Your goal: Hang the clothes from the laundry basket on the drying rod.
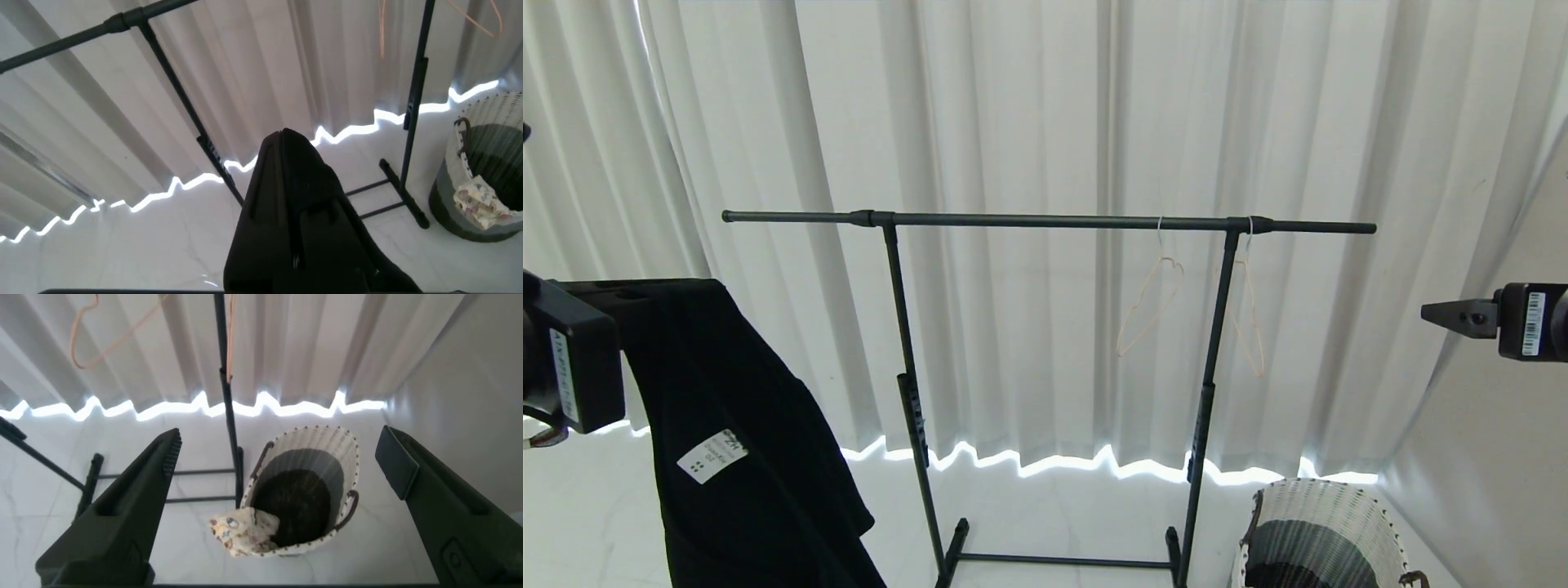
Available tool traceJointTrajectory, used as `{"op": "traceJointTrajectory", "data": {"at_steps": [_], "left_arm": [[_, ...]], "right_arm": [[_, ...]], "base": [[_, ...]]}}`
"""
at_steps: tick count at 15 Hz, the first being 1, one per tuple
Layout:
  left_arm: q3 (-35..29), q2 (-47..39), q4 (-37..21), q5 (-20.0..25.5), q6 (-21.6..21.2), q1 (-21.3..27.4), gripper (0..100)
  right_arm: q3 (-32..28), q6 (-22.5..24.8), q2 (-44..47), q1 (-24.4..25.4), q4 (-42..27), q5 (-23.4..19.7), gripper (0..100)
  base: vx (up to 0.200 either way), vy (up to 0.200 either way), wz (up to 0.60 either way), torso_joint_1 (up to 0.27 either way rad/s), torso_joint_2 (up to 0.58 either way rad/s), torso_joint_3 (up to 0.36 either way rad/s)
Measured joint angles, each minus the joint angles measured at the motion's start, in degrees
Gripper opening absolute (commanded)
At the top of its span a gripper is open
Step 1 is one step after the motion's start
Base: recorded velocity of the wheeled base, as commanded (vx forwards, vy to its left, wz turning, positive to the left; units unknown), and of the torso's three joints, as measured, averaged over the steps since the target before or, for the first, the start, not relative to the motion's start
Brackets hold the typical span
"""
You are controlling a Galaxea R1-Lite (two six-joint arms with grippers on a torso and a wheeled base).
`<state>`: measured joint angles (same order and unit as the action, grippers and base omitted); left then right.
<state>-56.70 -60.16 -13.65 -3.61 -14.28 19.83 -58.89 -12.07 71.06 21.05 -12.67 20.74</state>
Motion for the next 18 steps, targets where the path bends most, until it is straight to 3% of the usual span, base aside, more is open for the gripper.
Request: {"op": "traceJointTrajectory", "data": {"at_steps": [5,11,18], "left_arm": [[0.22,0.18,0.02,-0.29,0.02,-0.07,0],[-0.07,0.16,0.11,-0.24,0.05,-0.05,0],[-0.09,0.1,0.2,-0.22,0.02,-0.07,0]], "right_arm": [[0.02,0.02,0.05,-0.06,0.3,-0.87,100],[-0.01,-0.02,0.4,-0.33,0.38,-7.35,100],[0.11,-0.07,5.45,-0.52,2.96,-7.52,100]], "base": [[0.2,0.0,0.0,0.008,0.0,0.0],[0.2,0.0,0.0,0.002,0.0,0.002],[0.171,0.0,0.0,0.004,0.0,0.001]]}}
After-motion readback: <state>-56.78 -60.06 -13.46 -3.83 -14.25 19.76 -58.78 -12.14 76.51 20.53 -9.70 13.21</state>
